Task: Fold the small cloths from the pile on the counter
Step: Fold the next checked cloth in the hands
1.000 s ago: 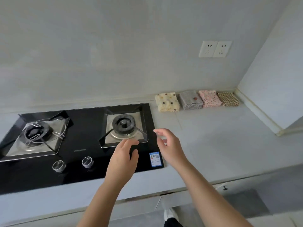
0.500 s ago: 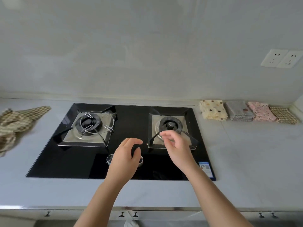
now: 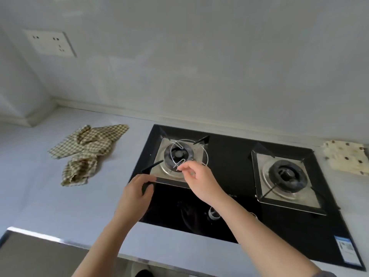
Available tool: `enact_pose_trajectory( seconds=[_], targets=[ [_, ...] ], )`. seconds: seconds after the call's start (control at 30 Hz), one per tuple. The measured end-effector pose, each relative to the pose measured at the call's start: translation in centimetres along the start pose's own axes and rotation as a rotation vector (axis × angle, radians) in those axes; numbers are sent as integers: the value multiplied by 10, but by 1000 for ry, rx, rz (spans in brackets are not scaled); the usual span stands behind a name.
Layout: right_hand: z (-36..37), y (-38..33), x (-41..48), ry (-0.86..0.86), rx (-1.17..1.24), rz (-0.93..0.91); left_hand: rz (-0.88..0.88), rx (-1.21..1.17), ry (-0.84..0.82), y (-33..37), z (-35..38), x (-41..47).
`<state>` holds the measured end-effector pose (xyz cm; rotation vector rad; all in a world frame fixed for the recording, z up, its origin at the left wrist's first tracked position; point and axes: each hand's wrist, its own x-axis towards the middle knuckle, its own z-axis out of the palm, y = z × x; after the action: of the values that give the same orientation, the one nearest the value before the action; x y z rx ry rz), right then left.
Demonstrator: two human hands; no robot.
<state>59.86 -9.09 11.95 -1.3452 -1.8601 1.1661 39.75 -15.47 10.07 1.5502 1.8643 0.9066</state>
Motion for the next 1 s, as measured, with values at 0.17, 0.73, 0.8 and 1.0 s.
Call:
enact_pose_trajectory(
  seconds=[0.17, 0.73, 0.8, 1.0],
  targets=[
    [90, -32, 48, -22, -50, 45, -43, 45, -48, -92, -81, 33],
    [278, -68, 173, -75, 111, 549, -249, 447, -23, -226, -163, 170],
    [275, -69, 174, -41, 218, 618, -233, 265, 54, -219, -164, 171],
    [269, -80, 186, -81, 798, 817, 177, -57, -256, -199, -188, 140]
  ],
)
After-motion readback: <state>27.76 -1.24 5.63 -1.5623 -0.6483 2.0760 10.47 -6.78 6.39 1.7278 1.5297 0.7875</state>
